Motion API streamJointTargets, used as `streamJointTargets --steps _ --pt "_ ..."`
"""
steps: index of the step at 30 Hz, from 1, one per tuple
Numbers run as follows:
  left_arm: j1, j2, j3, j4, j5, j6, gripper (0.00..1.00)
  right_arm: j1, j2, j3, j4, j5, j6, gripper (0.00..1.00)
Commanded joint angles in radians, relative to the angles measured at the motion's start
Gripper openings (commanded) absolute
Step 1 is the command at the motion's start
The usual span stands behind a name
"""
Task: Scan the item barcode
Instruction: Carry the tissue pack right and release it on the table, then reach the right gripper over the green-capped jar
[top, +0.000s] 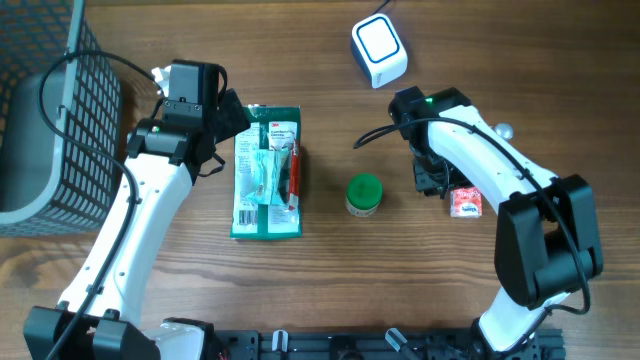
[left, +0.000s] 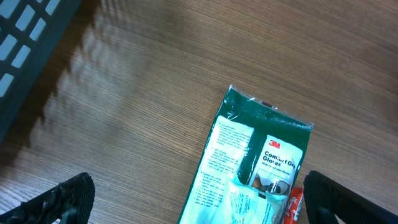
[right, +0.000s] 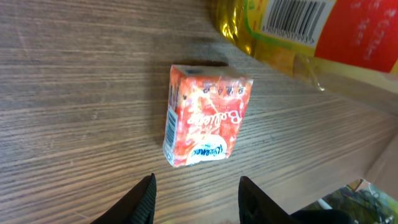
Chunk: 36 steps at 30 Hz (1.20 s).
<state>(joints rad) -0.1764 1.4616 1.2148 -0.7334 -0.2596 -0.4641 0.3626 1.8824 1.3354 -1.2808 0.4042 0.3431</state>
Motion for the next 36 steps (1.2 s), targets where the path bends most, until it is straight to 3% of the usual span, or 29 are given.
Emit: streamJointTargets --steps 1,5,7,9,14,18,19,20,21,22,24,30,36 --pt "0.005 0.005 -0.003 0.003 0.002 0.015 1.00 -0.004 0.005 -0.002 0.034 -0.095 -0.003 0.43" --pt "0.005 0.005 -0.003 0.003 0.002 0.016 1.00 -0.004 0.005 -0.002 0.097 -0.269 0.006 0.40" --pt "0.005 0.005 -0.003 0.003 0.002 0.015 1.00 -0.004 0.005 -0.002 0.128 -0.272 0.018 0.27" --pt "0.005 0.005 -0.003 0.003 0.002 0.016 1.00 -0.003 -0.003 0.006 0.139 -0.275 0.045 0.23" --pt "0.005 0.005 -0.003 0.003 0.002 0.015 1.00 -0.001 -0.133 0.069 0.152 -0.288 0.053 0.20" --pt "0.005 0.005 -0.003 0.003 0.002 0.016 1.00 -0.001 -0.290 0.101 0.203 -0.412 0.054 0.22" --pt "0.005 0.005 -0.003 0.003 0.002 0.015 1.00 -0.001 -0.324 0.101 0.234 -0.478 0.074 0.34" --pt "0.005 0.005 -0.003 0.003 0.002 0.015 1.00 -0.001 -0.352 0.101 0.258 -0.540 0.115 0.69" --pt "0.005 0.005 -0.003 0.003 0.002 0.015 1.00 -0.001 -0.369 0.100 0.271 -0.592 0.158 0.84" --pt "0.005 0.005 -0.003 0.003 0.002 0.015 1.00 -0.001 -0.373 0.100 0.271 -0.616 0.174 0.92" --pt "0.005 0.005 -0.003 0.003 0.002 0.016 1.00 0.000 -0.369 0.093 0.242 -0.677 0.191 0.96" --pt "0.005 0.005 -0.003 0.003 0.002 0.016 1.00 0.077 -0.352 0.061 0.228 -0.573 0.240 0.98" --pt "0.005 0.005 -0.003 0.003 0.002 0.016 1.00 0.196 -0.288 0.061 0.314 -0.512 0.244 0.98"
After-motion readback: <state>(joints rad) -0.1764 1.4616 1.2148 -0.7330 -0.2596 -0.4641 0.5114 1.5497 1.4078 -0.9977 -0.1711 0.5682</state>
